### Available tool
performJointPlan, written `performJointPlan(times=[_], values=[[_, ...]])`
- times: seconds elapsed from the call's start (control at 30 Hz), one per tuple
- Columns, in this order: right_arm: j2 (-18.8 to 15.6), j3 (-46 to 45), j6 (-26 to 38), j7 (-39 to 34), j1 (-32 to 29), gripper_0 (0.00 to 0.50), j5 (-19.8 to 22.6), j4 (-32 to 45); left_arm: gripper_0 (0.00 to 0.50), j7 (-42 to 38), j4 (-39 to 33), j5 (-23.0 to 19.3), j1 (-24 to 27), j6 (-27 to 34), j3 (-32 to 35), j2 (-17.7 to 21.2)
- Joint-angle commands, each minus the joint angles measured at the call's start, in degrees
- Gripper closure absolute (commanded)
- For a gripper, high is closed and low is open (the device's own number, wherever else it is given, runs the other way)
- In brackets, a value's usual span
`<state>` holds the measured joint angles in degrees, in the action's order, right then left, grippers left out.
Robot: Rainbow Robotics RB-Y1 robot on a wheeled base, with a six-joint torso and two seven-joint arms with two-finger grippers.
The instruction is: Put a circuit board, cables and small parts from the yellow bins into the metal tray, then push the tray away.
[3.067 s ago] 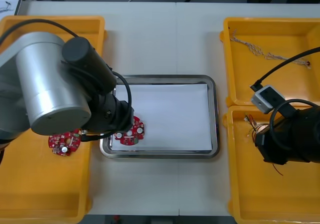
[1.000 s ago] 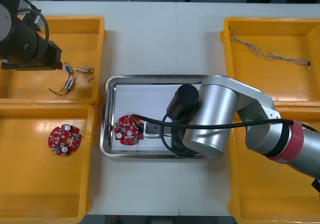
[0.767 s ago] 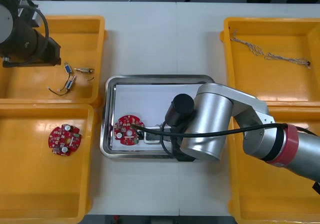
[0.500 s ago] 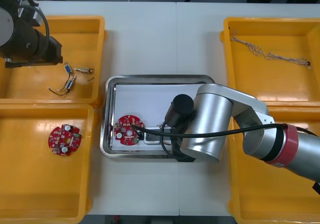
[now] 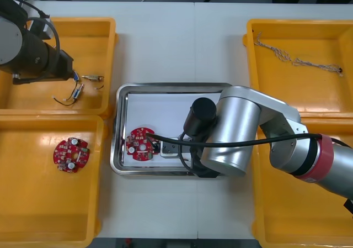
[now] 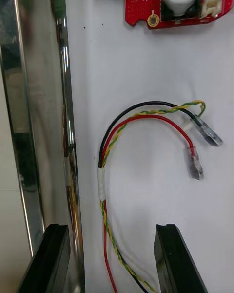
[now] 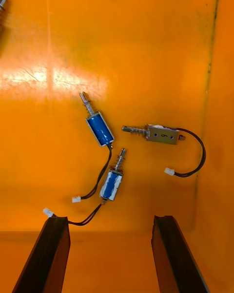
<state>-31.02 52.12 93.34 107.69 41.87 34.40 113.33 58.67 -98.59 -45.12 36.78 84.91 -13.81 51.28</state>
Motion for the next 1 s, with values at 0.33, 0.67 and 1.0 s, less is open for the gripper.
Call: performJointPlan(times=[0.33,0.67,1.0], values=[[-2.91,-12.65,9.94,-5.74,1.72,0.0,6.38,12.88,0.007,10.59,1.3,2.41,-1.01,-3.0,-2.98,-2.59],[-5.37,-26.1,16.66,-9.95,1.55,0.0,13.76,16.22,0.007,17.27,8.42,2.23,-0.92,-8.19,-2.98,-4.26],[-7.65,-42.98,16.66,-11.8,-3.64,0.0,17.63,16.22,0.008,17.88,9.73,4.78,-0.57,-9.59,-5.35,-5.58]])
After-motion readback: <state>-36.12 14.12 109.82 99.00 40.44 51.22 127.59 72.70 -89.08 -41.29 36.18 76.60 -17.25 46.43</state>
